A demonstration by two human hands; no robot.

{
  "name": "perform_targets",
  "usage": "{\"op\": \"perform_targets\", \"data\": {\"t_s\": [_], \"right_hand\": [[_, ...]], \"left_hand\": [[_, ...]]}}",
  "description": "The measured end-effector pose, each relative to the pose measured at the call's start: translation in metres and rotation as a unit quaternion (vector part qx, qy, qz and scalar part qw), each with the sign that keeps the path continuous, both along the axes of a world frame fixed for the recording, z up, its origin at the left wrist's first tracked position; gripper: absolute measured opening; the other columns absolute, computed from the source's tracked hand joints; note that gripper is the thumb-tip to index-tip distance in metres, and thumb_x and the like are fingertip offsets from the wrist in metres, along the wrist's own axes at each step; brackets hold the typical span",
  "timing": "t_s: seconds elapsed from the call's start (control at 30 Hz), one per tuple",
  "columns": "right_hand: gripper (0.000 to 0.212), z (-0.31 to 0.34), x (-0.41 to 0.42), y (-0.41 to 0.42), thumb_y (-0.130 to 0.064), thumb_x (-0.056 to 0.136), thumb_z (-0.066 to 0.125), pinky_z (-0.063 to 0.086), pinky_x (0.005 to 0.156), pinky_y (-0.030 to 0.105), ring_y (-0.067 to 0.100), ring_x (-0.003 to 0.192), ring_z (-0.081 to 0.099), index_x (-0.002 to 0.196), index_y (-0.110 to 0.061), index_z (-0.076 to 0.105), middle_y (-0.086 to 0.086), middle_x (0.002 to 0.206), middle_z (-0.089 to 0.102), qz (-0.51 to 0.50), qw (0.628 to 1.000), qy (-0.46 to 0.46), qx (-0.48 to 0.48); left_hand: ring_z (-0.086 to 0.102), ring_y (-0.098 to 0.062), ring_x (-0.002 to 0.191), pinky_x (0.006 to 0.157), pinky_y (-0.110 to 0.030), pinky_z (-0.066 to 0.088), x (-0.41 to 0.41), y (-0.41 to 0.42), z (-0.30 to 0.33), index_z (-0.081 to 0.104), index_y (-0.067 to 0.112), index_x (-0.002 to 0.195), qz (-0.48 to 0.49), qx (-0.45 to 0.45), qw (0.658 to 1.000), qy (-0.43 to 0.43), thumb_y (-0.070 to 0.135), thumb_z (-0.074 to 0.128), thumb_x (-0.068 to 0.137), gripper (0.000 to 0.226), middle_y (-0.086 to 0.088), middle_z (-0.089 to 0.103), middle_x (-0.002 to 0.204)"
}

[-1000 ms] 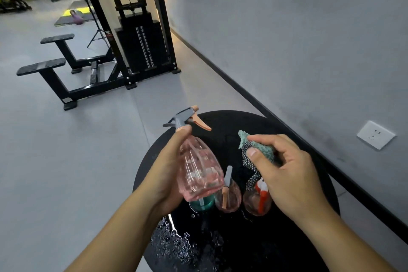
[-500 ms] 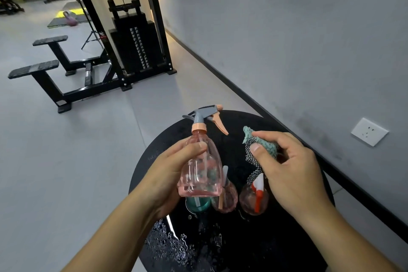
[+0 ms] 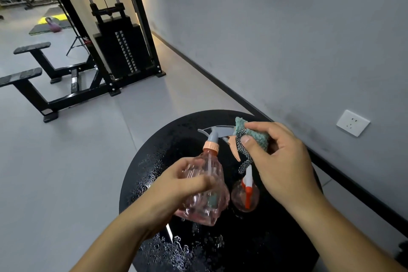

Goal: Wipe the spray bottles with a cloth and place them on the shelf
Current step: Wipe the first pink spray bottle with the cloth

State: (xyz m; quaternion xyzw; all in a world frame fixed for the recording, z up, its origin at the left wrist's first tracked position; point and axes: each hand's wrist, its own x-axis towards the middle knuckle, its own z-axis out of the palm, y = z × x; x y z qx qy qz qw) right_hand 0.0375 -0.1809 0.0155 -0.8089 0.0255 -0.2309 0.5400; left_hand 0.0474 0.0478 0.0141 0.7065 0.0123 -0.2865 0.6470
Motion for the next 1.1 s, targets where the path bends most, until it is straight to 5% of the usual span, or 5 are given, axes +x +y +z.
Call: {"op": "perform_targets", "data": {"t_s": [0.4,0.6,0.73,0.87,1.1], "right_hand": [[0.032,-0.005,0.002,0.015,-0.022,0.096,0.068,0.037,0.086,-0.006,-0.007,0.107,0.054,0.128,-0.021,0.071,-0.02,0.12,0.054,0.024,0.985,0.025,-0.168],[0.032,-0.005,0.006,0.012,-0.015,0.098,0.064,0.044,0.095,0.009,0.001,0.114,0.054,0.128,-0.024,0.07,-0.02,0.12,0.059,0.047,0.974,0.033,-0.218],[0.032,-0.006,0.007,0.01,-0.016,0.1,0.062,0.031,0.088,-0.002,0.001,0.116,0.049,0.131,-0.024,0.068,-0.019,0.123,0.058,0.034,0.97,0.039,-0.236],[0.032,-0.004,0.003,0.018,-0.015,0.103,0.058,0.033,0.09,-0.002,-0.003,0.118,0.046,0.132,-0.024,0.067,-0.02,0.127,0.057,0.101,0.962,0.042,-0.252],[0.027,-0.001,0.0,0.007,-0.014,0.102,0.056,0.048,0.097,0.019,-0.001,0.113,0.053,0.119,-0.028,0.072,-0.022,0.115,0.056,0.166,0.947,0.068,-0.265]], "left_hand": [[0.08,-0.028,0.093,0.09,-0.048,0.064,-0.01,-0.01,-0.001,0.072,0.036,0.121,-0.032,0.057,0.992,-0.11,0.032,0.091,0.076,0.049,-0.004,0.081,0.108],[0.081,-0.028,0.092,0.083,-0.044,0.066,-0.007,-0.007,0.005,0.07,0.03,0.126,-0.038,0.071,0.99,-0.115,0.025,0.089,0.079,0.051,-0.004,0.082,0.108],[0.081,-0.024,0.092,0.082,-0.038,0.066,-0.006,-0.006,0.005,0.071,0.03,0.124,-0.043,0.083,0.988,-0.121,0.029,0.088,0.078,0.05,0.0,0.082,0.107],[0.081,-0.024,0.092,0.086,-0.042,0.065,-0.007,-0.005,0.002,0.073,0.03,0.121,-0.05,0.1,0.986,-0.124,0.029,0.09,0.08,0.045,-0.002,0.082,0.107],[0.081,-0.027,0.088,0.081,-0.04,0.066,-0.006,0.005,0.006,0.072,0.03,0.118,-0.02,0.091,0.989,-0.118,0.027,0.092,0.072,0.05,-0.002,0.083,0.104]]}}
